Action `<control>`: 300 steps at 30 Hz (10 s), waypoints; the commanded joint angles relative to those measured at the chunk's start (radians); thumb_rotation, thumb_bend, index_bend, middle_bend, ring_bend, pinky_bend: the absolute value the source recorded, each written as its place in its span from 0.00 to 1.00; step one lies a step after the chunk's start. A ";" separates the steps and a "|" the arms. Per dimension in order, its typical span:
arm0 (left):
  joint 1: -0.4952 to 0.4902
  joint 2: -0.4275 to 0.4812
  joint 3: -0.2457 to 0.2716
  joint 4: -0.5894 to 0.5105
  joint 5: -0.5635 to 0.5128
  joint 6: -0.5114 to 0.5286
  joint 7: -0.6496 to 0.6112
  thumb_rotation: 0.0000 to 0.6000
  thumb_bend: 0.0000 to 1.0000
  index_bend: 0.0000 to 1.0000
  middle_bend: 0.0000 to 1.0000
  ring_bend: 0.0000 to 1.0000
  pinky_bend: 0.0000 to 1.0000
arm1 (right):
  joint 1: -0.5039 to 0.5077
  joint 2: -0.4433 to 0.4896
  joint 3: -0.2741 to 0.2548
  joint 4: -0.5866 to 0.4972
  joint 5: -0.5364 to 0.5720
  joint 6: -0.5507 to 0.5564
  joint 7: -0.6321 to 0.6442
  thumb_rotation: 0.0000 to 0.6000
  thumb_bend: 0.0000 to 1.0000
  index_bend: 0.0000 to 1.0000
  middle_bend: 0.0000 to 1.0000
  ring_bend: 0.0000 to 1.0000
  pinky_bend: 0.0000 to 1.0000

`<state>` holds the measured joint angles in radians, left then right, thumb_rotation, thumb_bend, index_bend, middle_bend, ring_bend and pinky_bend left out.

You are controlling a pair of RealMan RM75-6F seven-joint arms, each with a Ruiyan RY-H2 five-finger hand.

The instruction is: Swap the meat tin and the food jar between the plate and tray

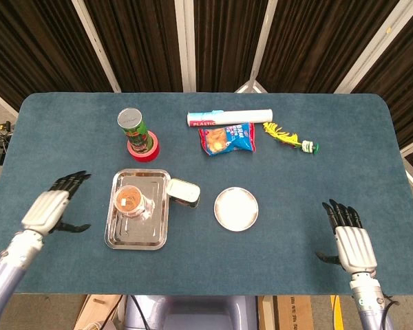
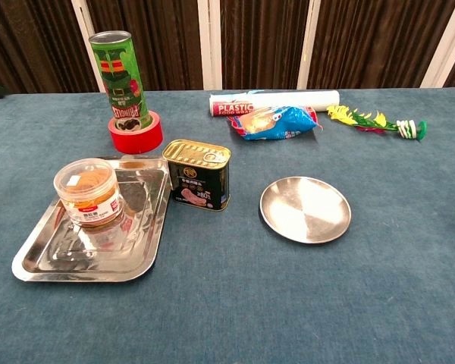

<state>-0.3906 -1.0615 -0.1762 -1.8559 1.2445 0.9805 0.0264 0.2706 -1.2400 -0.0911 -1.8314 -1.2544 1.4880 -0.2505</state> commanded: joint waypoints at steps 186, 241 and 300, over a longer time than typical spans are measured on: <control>-0.230 -0.475 0.107 0.535 0.166 0.089 -0.225 1.00 0.61 0.42 0.44 0.40 0.45 | -0.145 -0.051 0.245 0.016 0.080 -0.054 0.024 1.00 0.01 0.00 0.00 0.00 0.00; 0.285 -0.128 0.177 0.190 0.284 0.726 0.113 1.00 0.17 0.19 0.00 0.00 0.08 | 0.357 -0.331 0.286 -0.046 0.040 -0.575 -0.156 1.00 0.01 0.00 0.00 0.00 0.00; 0.325 -0.207 0.055 0.199 0.220 0.712 0.183 1.00 0.19 0.21 0.00 0.00 0.09 | 0.433 -0.339 0.325 0.133 0.217 -0.471 -0.162 1.00 0.01 0.46 0.47 0.49 0.04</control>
<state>-0.0657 -1.2681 -0.1219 -1.6564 1.4635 1.6919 0.2075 0.7089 -1.5925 0.2307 -1.6992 -1.0459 1.0212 -0.4222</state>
